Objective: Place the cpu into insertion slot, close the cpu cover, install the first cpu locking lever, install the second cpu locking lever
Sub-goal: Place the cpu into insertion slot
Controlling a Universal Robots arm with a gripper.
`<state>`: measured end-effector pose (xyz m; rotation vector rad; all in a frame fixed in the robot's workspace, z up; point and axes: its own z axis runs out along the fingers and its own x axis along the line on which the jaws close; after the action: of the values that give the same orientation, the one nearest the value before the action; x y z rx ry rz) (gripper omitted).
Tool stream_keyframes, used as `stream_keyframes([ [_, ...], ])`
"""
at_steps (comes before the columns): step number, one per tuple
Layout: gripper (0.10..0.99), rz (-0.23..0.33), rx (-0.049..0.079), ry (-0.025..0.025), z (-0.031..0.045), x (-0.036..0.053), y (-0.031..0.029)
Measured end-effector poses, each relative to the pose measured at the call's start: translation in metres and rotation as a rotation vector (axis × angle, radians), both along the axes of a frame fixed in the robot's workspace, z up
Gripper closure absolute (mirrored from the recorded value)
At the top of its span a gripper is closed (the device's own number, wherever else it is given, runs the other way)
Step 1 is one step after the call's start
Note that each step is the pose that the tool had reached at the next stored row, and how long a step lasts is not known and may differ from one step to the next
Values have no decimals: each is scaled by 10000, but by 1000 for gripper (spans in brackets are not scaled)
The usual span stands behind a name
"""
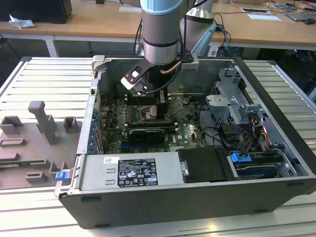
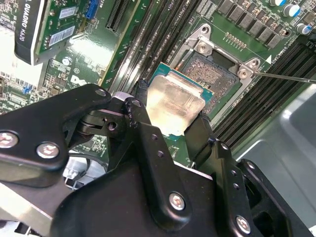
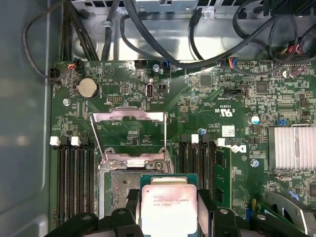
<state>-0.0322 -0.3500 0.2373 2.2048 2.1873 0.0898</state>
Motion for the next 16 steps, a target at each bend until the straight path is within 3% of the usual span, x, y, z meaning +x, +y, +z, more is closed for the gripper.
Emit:
stream_keyframes([
  [3, 545, 0, 1, 18, -26, 0, 0],
  [7, 545, 0, 0, 84, -65, 0, 24],
  [10, 545, -3, 1, 91, -78, -1, 49],
  [13, 545, -7, -4, 93, -80, -4, 100],
  [16, 545, -7, -12, 91, -88, -5, 188],
])
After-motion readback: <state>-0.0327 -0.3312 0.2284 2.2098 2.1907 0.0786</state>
